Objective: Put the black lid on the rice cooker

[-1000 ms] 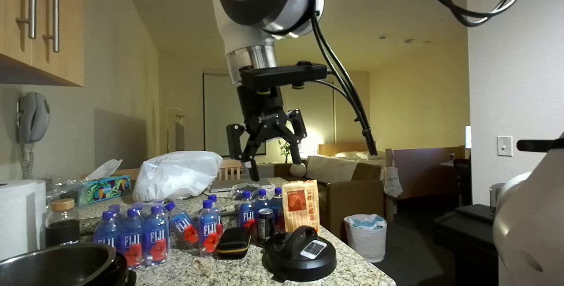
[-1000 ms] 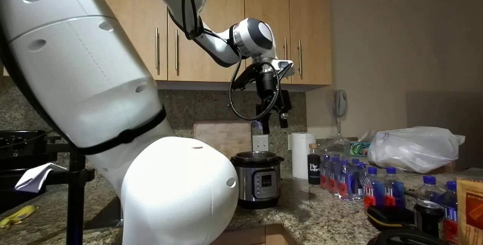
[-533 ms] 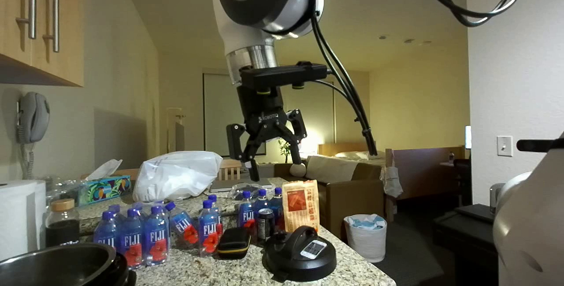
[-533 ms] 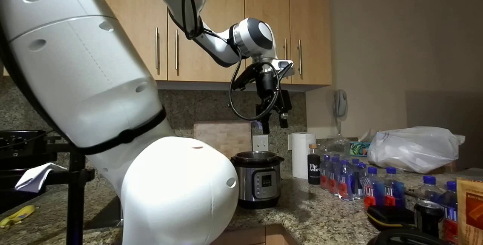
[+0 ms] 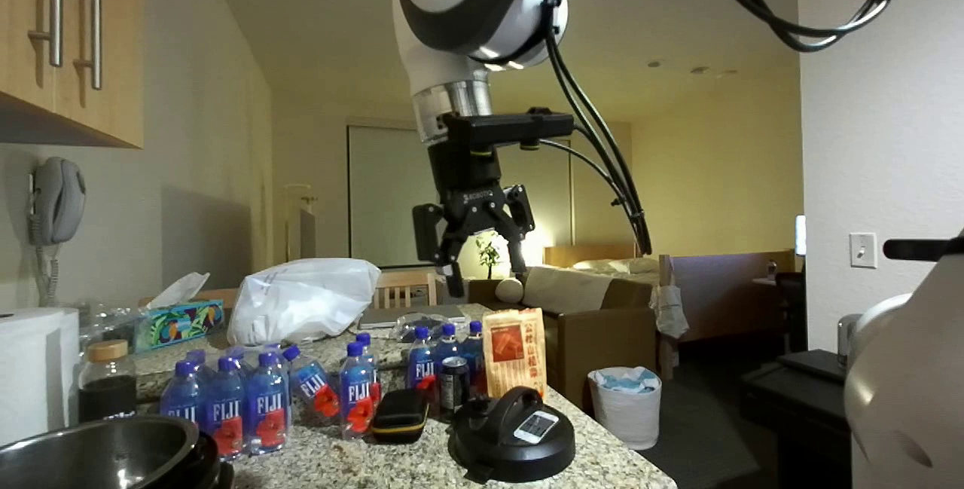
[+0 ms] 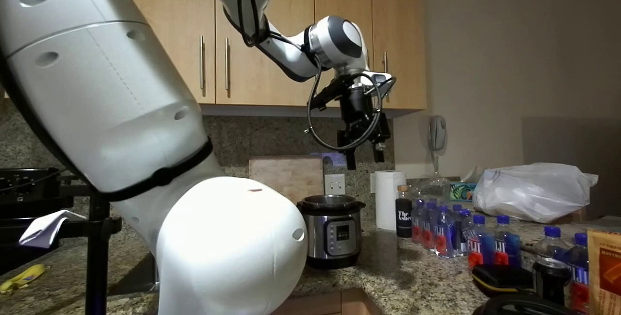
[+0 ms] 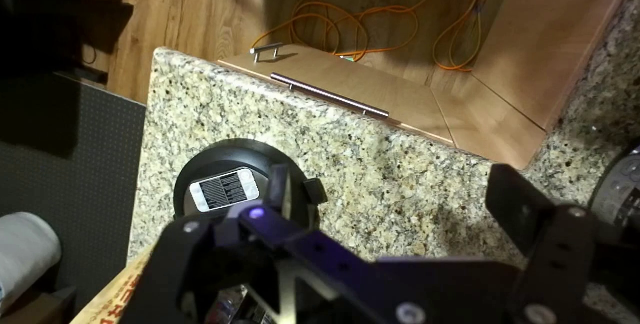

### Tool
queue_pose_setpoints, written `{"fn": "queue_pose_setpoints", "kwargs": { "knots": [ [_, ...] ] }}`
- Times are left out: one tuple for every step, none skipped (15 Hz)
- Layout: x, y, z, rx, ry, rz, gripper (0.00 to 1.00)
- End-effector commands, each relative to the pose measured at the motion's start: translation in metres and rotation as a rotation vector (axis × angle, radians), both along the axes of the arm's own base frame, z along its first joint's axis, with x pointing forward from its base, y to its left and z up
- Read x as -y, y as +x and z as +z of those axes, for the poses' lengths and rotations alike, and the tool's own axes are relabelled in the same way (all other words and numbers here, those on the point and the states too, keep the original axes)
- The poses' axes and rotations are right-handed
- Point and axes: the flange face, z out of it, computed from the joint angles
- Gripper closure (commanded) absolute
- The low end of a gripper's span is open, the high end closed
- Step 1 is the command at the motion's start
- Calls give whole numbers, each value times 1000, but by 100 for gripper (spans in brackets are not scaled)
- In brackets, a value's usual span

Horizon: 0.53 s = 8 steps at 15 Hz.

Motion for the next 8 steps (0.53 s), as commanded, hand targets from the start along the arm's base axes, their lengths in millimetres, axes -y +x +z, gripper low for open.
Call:
{"fn": "queue_pose_setpoints", "kwargs": {
  "knots": [
    [62, 2, 5, -1, 50, 130, 0],
    [79, 4, 5, 2, 59, 164, 0],
    [95, 7, 2, 13, 75, 209, 0],
    [110, 13, -1, 28, 100, 242, 0],
    [123, 19, -7, 56, 149, 268, 0],
    [132, 24, -14, 81, 173, 294, 0],
    [140, 29, -23, 119, 199, 280, 0],
    [147, 33, -32, 143, 229, 260, 0]
  ]
}}
